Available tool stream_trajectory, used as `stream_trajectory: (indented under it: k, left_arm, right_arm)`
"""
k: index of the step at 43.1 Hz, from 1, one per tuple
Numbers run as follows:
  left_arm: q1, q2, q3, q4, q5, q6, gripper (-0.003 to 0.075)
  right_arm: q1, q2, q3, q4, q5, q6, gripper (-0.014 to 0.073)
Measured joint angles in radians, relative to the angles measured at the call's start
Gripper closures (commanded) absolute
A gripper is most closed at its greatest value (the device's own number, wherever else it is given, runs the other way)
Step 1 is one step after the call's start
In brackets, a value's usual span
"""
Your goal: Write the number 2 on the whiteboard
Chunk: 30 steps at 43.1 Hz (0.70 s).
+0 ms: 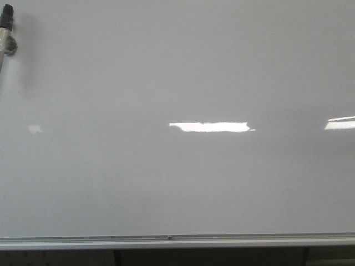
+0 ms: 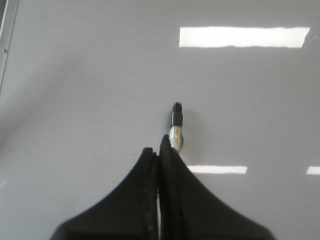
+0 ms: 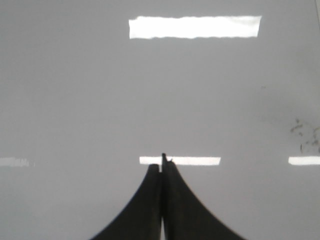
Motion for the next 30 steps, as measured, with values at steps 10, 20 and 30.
stream_trajectory:
  k: [10,20,30]
  left_arm:
    - [0.000,0.115,-0.269,0.000,0.202,0.000,0.0741]
    - [0.000,0.300,-0.458,0.000,0.421,0.000,0.0741]
    - [0.000,0.419,-0.473,0.000,0.488,0.000,0.0741]
  right_arm:
    - [0.000,0.099,-0.260,0.000,0.200,0.000,0.0662]
    - [0.000,0.278,-0.445,0.000,0.405,0.000,0.0662]
    - [0.000,0.425,-0.462,0.000,0.460,0.000,0.0662]
